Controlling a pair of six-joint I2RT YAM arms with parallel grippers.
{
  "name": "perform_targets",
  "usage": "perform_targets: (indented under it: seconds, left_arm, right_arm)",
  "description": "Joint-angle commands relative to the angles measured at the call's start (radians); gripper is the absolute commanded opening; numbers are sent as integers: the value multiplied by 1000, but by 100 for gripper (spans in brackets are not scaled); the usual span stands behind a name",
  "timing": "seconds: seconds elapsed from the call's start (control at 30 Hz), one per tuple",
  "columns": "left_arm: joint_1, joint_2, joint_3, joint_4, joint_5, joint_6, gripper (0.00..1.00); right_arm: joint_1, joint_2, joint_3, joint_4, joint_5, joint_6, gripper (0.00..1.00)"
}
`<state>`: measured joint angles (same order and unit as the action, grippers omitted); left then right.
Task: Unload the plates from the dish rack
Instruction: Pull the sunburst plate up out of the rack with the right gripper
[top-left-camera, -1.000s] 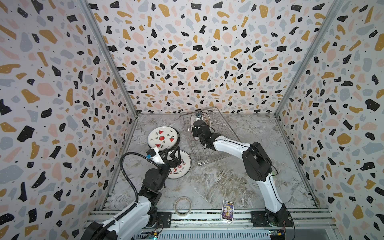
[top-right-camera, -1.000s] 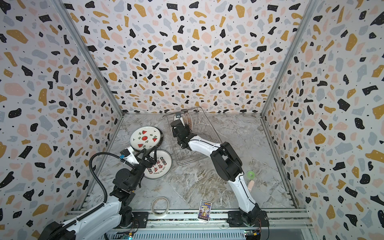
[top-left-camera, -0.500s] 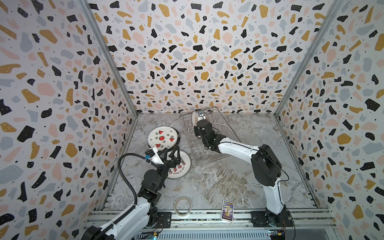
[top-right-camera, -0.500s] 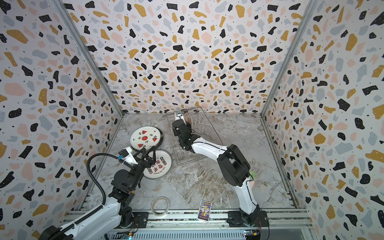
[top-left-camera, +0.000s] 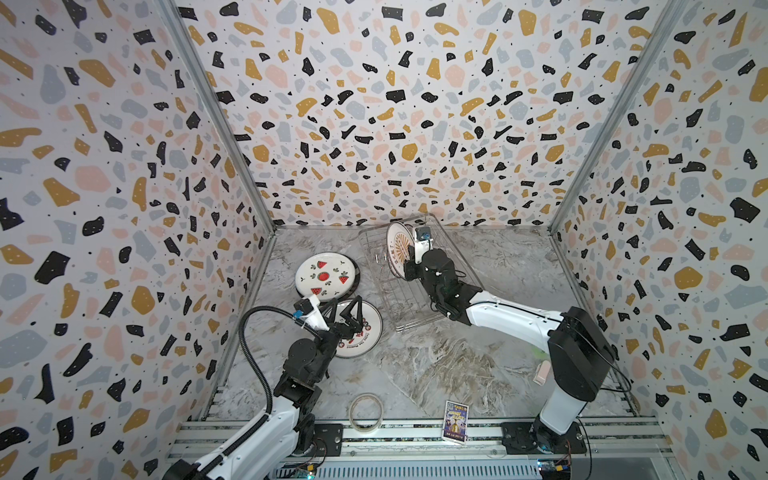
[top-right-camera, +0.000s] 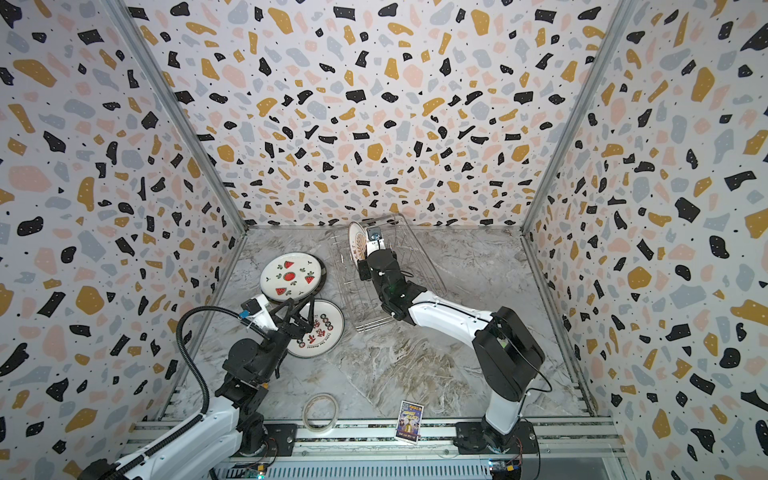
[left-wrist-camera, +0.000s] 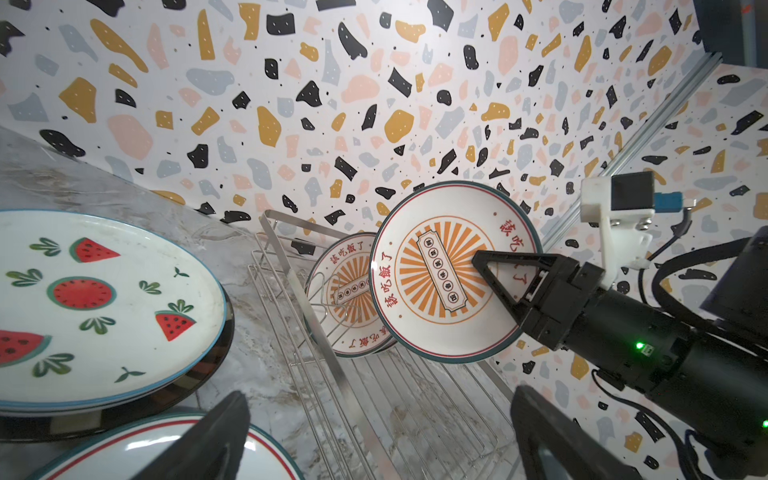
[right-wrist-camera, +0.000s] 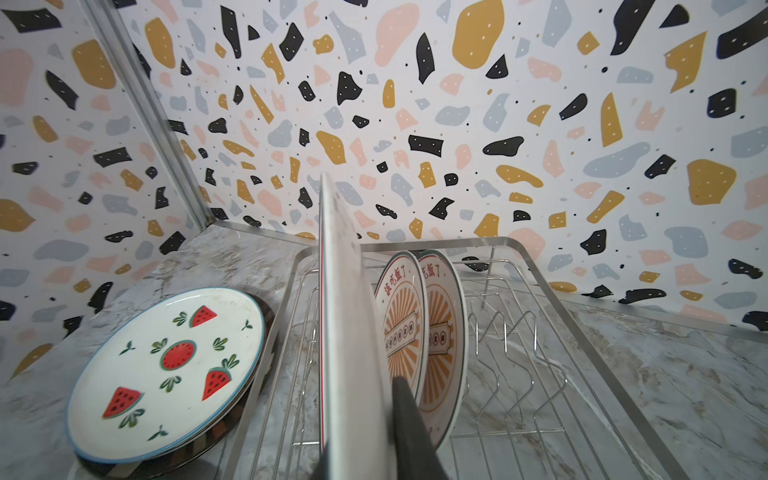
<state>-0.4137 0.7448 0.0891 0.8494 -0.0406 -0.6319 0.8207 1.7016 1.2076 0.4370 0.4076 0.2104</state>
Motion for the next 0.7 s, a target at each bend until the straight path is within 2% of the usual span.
perform_targets:
  seconds: [0.0, 0.1, 0.17, 0.23, 0.37, 0.47, 0.57, 0.67]
  left_arm:
    - [-16, 10, 23, 90, 68, 6, 100]
    - [-59, 4, 24, 65, 2, 17, 100]
    - [-77, 10, 33, 57, 8, 24, 100]
    - [-85, 22, 43, 69, 38, 26, 100]
    - [-98, 51, 56, 145, 162, 6, 100]
    - [-105, 29, 82, 117, 236, -2, 100]
    - [-106, 4, 86, 111, 260, -7, 100]
    - [-106, 39, 104, 122, 313, -11, 100]
  right_arm:
    - [-40, -118, -65, 103, -161, 71, 8]
    - [-113, -205, -187, 178, -361, 160, 7]
    - [-144, -248, -250, 215, -399, 196, 6]
    - [-172, -277, -288, 220, -431, 218, 6]
    - [-271, -318, -386, 329, -656, 321, 6]
    - [-316, -331, -414, 364, -806, 352, 6]
    - [-333, -371, -459, 406, -844, 369, 6]
    - [-344, -425, -496, 418, -890, 376, 6]
